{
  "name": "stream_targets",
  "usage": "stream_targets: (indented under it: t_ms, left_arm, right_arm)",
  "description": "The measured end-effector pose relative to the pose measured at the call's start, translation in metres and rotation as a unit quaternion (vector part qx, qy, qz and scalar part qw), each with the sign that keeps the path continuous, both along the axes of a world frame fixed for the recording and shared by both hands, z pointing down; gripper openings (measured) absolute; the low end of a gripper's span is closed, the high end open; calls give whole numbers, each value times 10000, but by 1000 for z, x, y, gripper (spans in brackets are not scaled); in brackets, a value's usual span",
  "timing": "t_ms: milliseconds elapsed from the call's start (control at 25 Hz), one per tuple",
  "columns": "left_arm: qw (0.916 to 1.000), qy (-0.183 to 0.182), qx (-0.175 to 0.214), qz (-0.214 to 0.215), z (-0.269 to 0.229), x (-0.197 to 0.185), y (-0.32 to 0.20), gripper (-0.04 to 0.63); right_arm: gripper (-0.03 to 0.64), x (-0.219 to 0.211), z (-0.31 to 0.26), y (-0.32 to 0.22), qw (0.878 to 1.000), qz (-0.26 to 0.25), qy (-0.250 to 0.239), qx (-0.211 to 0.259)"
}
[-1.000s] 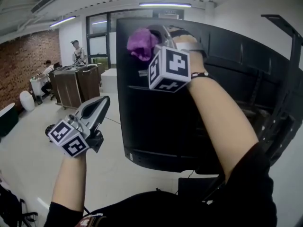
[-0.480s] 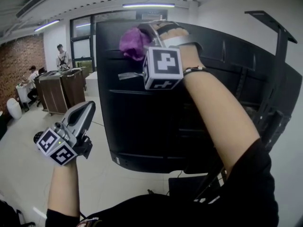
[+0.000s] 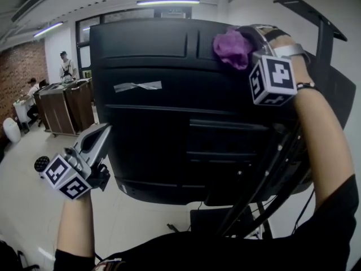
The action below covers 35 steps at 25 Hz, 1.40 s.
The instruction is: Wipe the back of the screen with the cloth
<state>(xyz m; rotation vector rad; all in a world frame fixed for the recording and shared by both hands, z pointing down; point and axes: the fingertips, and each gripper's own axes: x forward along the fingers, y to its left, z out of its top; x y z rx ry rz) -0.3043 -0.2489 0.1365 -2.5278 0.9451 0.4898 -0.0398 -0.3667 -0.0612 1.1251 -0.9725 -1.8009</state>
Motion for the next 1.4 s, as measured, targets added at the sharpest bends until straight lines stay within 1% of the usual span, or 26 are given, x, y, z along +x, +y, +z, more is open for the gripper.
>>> stream_targets:
  t_ms: [120,240,320,360,440,480,520,560,640,680,760,840,1000,1120,1240,1320,1400]
  left_arm:
    - [10000,27,-64,57,4,11,-5,-5]
    - [9999,12,-120,115,8,18,-10,-5]
    - [9998,9,-133,136,9,20,-12,-5]
    - [9998,14,-128,138,9,19,-13,-5]
    - [9999,28,-105,132,8,16,-14,-5]
    - [9999,29,-99,118,7,13,-14,-5]
    - [9999,29,-98,97,8,10,-14,-5]
    - [9999,31,-99,73,8,7,-15,-5]
    - [9999,45,-91,31,7,0,-16,-5]
    - [9999,50,-87,6,7,-3,-17,-5]
    - [9999,53,-102,-49,9,-10,-17,-5]
    - [9998,64,-151,-96,14,-18,-15,-5]
    - [9995,56,-267,-172,27,-33,-6,-5]
    - [9992,80,-314,-241,30,-44,1,-5]
    - [9989,106,-352,-301,35,-55,7,-5]
    - [9987,120,-372,-335,39,-64,13,-5]
    - [9987,136,-358,-349,39,-70,18,-5]
  right_arm:
    - [89,40,-2,-1,9979,540,360,69]
    - [89,67,-4,-3,9904,1154,749,109]
    - [89,79,-3,-3,9853,1446,906,110]
    - [89,80,-1,-2,9841,1529,898,69]
    - [89,79,0,3,9838,1636,732,-61]
    - [90,78,-1,5,9849,1610,629,-98]
    - [91,73,-1,9,9878,1467,517,-111]
    - [91,63,-2,14,9918,1210,394,-113]
    - [92,26,4,30,9985,495,140,-190]
    - [92,1,12,39,9995,89,52,-282]
    - [92,-55,36,48,9964,-704,84,-456]
    - [92,-111,65,51,9906,-1194,387,-540]
    - [92,-203,108,52,9801,-1610,946,-672]
    - [92,-254,118,49,9755,-1738,1227,-562]
    - [92,-279,128,38,9736,-1752,1245,-768]
    - [92,-285,133,37,9725,-1799,1131,-950]
    - [92,-283,131,38,9726,-1823,1029,-1009]
